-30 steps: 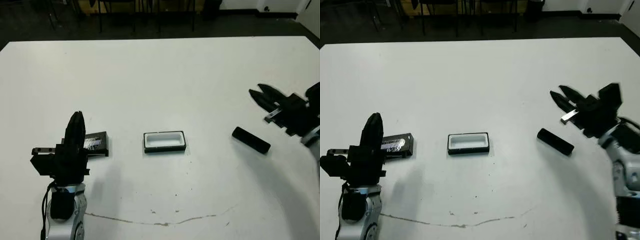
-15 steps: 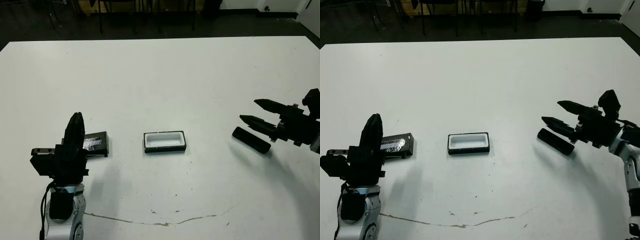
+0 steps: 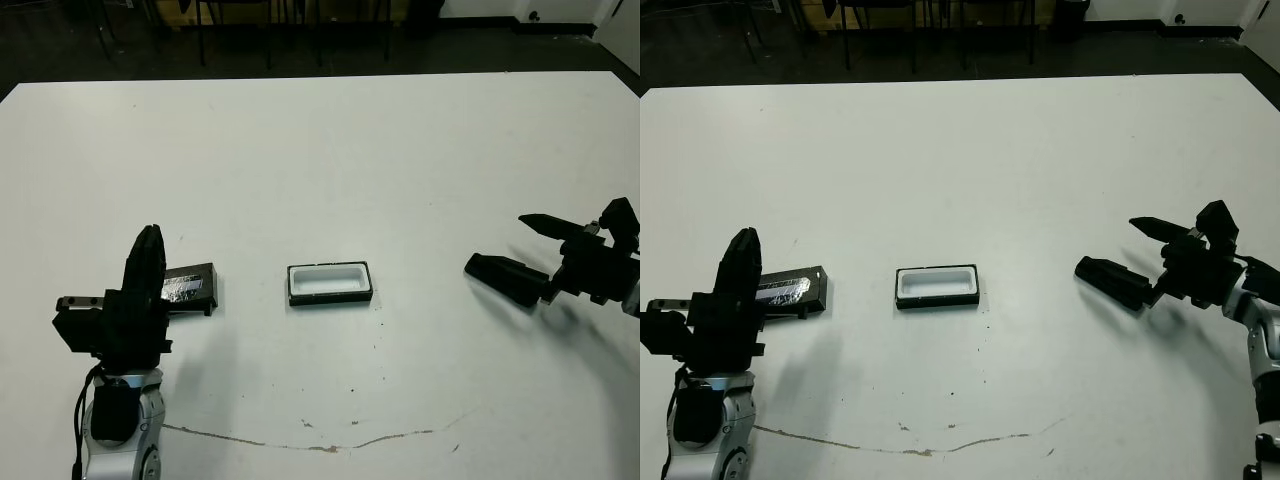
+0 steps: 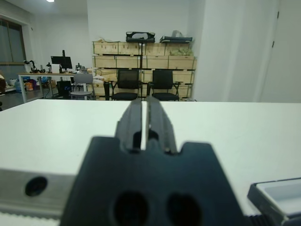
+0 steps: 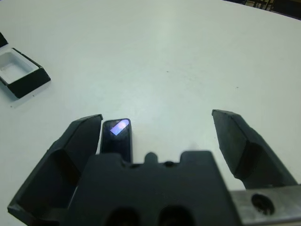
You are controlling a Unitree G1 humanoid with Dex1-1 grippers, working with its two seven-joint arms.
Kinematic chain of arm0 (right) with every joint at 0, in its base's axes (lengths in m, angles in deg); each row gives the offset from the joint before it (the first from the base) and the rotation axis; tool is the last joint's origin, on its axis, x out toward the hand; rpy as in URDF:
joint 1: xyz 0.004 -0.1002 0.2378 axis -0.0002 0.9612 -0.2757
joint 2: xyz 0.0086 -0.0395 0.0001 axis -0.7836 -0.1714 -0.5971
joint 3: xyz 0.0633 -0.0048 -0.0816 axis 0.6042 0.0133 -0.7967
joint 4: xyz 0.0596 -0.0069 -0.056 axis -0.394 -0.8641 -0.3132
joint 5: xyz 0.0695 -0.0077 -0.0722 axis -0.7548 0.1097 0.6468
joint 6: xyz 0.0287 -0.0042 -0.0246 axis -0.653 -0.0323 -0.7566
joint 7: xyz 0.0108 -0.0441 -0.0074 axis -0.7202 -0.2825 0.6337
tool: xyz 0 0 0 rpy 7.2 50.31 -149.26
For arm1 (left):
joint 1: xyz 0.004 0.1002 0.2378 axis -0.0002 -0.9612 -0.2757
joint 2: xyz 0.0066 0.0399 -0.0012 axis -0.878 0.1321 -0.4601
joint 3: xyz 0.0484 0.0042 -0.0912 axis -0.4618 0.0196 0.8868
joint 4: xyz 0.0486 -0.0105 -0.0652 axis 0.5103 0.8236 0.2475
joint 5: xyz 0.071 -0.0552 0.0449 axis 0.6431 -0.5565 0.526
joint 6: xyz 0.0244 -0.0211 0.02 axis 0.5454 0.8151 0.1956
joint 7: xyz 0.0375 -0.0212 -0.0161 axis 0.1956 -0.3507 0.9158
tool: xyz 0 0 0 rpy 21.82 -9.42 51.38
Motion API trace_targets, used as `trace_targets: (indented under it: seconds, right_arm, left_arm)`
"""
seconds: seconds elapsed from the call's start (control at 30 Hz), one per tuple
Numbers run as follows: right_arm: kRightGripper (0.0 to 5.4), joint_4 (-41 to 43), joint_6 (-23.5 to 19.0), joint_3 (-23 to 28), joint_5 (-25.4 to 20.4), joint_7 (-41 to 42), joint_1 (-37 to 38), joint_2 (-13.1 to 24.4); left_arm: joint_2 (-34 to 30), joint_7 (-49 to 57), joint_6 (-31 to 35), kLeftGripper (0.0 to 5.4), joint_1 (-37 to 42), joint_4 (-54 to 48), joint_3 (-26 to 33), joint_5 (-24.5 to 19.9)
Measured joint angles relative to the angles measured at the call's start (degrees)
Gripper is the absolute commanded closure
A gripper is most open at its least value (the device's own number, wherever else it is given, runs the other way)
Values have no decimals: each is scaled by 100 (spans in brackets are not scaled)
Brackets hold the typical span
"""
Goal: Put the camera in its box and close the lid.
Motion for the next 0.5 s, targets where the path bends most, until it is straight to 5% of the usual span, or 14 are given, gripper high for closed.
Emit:
trace_targets:
  seconds: [0.5]
  right_arm:
    - [1,-102,-198,1,38,126,241,0]
  left_arm:
    - [-8,-132,41,540,-11,-4,48,-94]
